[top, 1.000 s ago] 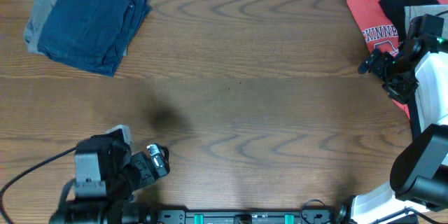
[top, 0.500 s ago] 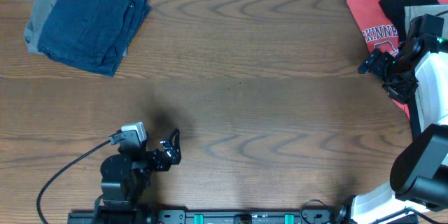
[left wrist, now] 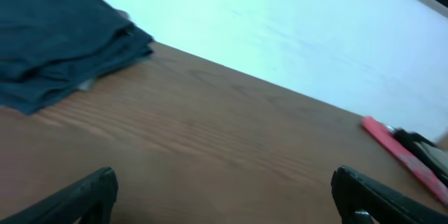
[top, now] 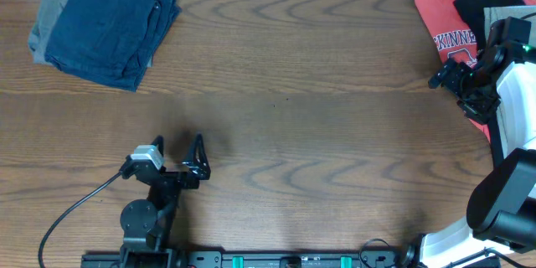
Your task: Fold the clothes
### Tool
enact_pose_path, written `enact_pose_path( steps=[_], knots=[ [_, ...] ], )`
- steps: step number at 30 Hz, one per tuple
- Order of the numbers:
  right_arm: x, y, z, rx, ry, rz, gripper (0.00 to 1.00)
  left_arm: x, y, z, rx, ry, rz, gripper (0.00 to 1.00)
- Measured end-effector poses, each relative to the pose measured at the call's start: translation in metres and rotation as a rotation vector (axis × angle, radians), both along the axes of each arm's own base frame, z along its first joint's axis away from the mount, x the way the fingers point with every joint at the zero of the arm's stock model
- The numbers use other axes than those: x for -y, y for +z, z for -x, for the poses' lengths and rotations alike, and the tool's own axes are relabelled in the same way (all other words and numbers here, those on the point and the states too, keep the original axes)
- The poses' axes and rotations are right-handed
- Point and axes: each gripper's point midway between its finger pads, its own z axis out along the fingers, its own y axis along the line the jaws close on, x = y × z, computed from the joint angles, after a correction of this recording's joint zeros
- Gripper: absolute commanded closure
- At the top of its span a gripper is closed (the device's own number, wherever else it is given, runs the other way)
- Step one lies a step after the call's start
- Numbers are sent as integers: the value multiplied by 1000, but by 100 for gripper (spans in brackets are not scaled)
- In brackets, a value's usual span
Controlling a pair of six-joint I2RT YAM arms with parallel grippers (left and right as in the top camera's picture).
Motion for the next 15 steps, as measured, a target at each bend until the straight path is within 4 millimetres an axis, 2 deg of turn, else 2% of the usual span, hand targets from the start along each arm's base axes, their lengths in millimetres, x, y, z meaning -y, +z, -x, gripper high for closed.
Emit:
enact_pose_path(
  steps=[4,15],
  knots=[
    [0,0,0,0,0,0,1,-12,-3,-1,-7,69,-34,2],
    [0,0,0,0,0,0,1,-20,-5,-1,1,86,-250,2]
  ],
)
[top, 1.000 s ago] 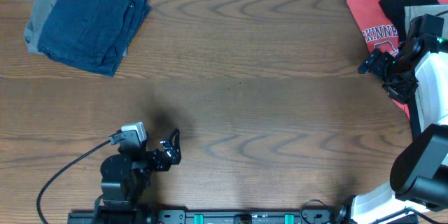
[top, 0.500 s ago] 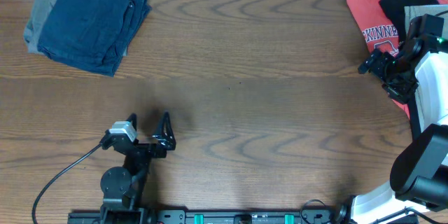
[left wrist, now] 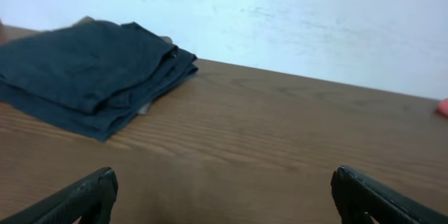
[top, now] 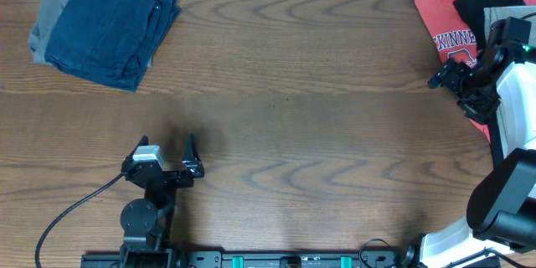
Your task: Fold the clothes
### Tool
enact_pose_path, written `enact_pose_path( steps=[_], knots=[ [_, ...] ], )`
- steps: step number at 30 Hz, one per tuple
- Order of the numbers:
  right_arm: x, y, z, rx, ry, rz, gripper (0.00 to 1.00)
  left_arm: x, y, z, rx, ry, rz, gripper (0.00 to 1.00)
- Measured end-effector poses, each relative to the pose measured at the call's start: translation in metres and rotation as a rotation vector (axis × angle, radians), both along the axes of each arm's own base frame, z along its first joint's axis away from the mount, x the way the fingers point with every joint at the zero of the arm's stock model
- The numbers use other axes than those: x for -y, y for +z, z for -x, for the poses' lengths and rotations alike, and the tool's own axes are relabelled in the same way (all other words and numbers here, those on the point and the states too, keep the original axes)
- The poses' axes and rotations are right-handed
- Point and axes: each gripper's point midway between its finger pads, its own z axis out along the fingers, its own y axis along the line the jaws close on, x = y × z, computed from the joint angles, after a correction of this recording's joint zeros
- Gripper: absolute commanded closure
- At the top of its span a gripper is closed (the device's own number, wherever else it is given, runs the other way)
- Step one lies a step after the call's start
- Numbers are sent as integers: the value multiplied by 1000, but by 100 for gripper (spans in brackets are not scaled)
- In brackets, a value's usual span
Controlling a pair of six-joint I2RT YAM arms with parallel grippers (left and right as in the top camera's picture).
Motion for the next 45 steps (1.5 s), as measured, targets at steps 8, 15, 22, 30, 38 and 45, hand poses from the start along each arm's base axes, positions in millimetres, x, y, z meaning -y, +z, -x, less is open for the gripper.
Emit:
enact_pose_path(
  steps=[8,15,22,30,38,45],
  knots=[
    [0,0,0,0,0,0,1,-2,0,0,1,3,-41,2],
    [0,0,0,0,0,0,1,-2,0,0,1,2,-44,2],
    [0,0,0,0,0,0,1,-2,0,0,1,3,-45,2],
    [0,0,0,0,0,0,1,-2,0,0,1,3,-45,2],
    [0,0,0,0,0,0,1,-2,0,0,1,3,-45,2],
    [-1,20,0,54,3,17,1,-2,0,0,1,3,-45,2]
  ],
)
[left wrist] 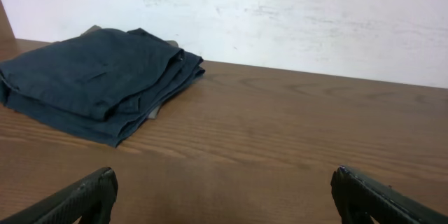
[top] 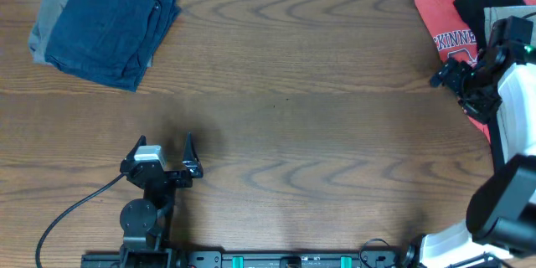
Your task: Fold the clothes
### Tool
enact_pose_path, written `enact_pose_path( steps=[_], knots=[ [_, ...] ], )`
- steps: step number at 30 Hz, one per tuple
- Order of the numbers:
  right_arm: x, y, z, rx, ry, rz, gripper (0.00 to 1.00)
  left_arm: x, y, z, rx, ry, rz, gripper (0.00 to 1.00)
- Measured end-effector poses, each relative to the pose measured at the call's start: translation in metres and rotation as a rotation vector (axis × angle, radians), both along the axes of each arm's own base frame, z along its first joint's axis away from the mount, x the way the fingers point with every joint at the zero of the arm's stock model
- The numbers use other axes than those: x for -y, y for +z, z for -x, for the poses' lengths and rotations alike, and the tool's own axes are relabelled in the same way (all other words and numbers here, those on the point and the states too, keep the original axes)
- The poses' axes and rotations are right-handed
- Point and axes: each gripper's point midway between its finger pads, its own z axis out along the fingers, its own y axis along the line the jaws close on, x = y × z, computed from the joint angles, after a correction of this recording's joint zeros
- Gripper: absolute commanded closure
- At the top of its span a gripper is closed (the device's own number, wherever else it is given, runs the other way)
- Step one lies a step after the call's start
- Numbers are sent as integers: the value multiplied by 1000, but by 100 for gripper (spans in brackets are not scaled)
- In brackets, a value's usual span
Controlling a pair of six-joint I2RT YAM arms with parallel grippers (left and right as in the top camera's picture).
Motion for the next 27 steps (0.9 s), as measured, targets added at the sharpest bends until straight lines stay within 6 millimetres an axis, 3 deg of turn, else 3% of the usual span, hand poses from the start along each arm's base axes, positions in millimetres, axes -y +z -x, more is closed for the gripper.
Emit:
enact_pose_path(
  steps=[3,7,13,17,21,25,27],
  knots=[
    [-4,31,2,86,10,27,1,0,0,0,0,0,0,2],
    [-18,97,13,272,37,81,1,0,0,0,0,1,0,2],
    [-62,185,47,549,142,132,1,-1,0,0,-1,3,0,2],
    [-91,226,78,705,222,136,1,-1,0,0,-2,3,-1,2],
    [-107,260,115,850,267,141,1,-1,0,0,-2,3,-1,2],
    [-110,284,153,977,272,157,1,-1,0,0,-2,3,-3,2],
    [-110,285,172,1024,269,165,1,-1,0,0,-2,3,-3,2]
  ],
)
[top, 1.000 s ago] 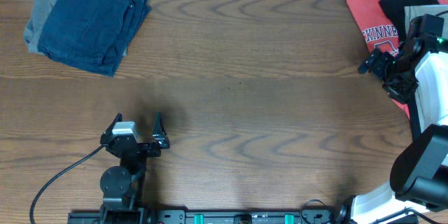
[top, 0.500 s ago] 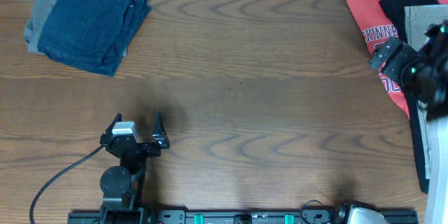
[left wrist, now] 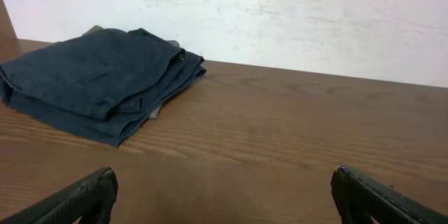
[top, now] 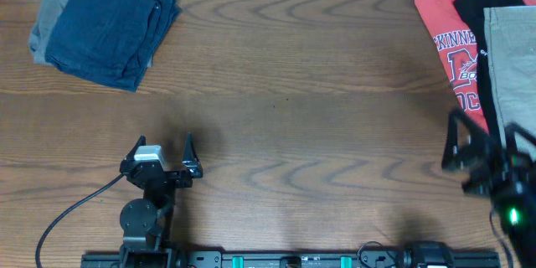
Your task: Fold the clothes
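A folded stack of dark blue clothes lies at the far left corner, over a grey piece; it also shows in the left wrist view. At the far right lies a loose pile: a red printed shirt, a black garment and a tan garment. My left gripper rests near the front left, open and empty, its fingertips wide apart above bare wood. My right gripper is blurred at the front right, just before the pile, its fingers apart with nothing between them.
The wooden table spans the view between the stack and the pile. A black cable runs from the left arm's base towards the front edge. A white wall stands behind the table's far edge.
My right arm has moved from over the pile at the far right back to the front right corner, uncovering the tan garment. The left arm and both heaps of clothes are unchanged.
At first my left gripper pointed right of the blue stack, and the right gripper sat at the pile's edge. The left then turned to face the stack and stayed there. The right stayed at the pile, and now sits drawn back, empty.
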### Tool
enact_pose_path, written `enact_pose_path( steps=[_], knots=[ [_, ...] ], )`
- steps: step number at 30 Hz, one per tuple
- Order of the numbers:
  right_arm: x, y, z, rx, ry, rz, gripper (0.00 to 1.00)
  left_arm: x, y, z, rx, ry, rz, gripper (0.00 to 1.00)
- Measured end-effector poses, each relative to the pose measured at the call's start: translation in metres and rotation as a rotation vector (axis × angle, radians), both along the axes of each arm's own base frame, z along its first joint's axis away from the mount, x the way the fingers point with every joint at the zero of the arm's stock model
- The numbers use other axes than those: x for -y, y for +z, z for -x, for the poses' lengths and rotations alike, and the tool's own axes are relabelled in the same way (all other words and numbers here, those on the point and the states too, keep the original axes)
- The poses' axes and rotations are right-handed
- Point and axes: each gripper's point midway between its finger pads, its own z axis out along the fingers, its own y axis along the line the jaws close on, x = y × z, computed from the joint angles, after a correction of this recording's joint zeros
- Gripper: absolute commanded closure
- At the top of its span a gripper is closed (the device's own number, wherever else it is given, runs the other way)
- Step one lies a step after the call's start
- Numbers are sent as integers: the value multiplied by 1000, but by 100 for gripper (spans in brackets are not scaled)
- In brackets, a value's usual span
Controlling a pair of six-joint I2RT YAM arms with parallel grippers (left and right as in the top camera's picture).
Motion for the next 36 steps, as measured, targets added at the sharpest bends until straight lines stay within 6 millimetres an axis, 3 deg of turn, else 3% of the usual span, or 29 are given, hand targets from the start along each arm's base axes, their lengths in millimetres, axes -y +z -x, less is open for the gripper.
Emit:
enact_pose_path(
  steps=[4,9,12,14,20,26,31,33,36],
  knots=[
    [4,-27,17,4,-24,7,1,0,0,0,0,0,0,2],
    [27,-101,27,-113,-148,53,1,0,0,0,0,0,0,2],
    [33,-154,45,-228,-180,76,1,0,0,0,-1,0,0,2],
    [35,-174,52,-247,-193,80,1,0,0,0,-1,0,0,2],
    [38,-173,49,-123,-228,40,1,0,0,0,-1,0,0,2],
    [30,-112,10,216,-181,3,1,0,0,0,-1,0,0,2],
    [7,-81,-13,455,-38,41,1,0,0,0,-1,0,0,2],
    [-5,-82,-18,512,30,57,1,0,0,0,-1,0,0,2],
    [-20,-101,-21,510,121,60,1,0,0,0,-1,0,0,2]
  ],
)
